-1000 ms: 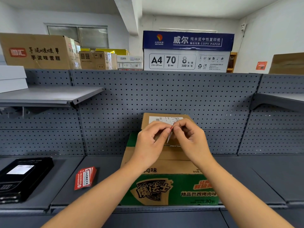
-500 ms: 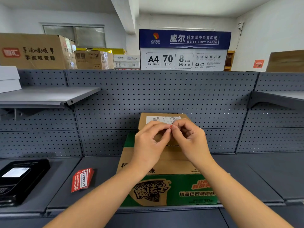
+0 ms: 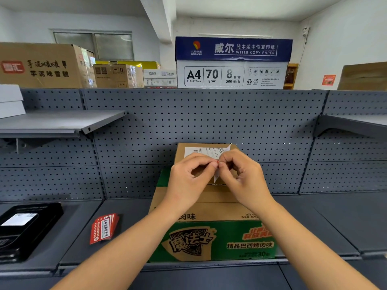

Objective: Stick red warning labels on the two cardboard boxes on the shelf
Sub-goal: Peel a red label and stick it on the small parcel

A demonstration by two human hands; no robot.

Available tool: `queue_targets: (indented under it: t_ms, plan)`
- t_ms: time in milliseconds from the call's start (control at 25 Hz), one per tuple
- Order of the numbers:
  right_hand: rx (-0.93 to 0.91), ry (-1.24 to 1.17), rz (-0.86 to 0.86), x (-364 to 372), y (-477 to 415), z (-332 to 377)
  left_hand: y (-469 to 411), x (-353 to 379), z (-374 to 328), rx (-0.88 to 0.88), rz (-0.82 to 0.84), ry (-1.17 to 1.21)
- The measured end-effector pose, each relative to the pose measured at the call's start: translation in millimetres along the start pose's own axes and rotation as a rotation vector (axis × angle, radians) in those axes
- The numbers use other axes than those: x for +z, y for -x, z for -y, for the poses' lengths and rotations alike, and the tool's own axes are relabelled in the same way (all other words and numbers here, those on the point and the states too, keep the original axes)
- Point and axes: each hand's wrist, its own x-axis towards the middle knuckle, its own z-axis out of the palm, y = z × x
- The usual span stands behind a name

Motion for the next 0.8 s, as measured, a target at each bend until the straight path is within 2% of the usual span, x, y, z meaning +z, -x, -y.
queue_targets:
  t_ms: [280, 520, 800]
  plan:
    - [0.035, -0.042, 0.018, -5.4, 1.4, -1.9, 2.9, 2.9, -5.5, -0.023, 0.016, 0.013]
    - [0.07, -0.102, 0.022, -6.9, 2.1, 1.6, 7.4, 9.9, -8.7, -0.136, -0.013, 0.062]
    - [0.062, -0.118, 0.069, -14.4, 2.6, 4.9, 4.8, 3.8, -13.1, -0.165, 0.06, 0.099]
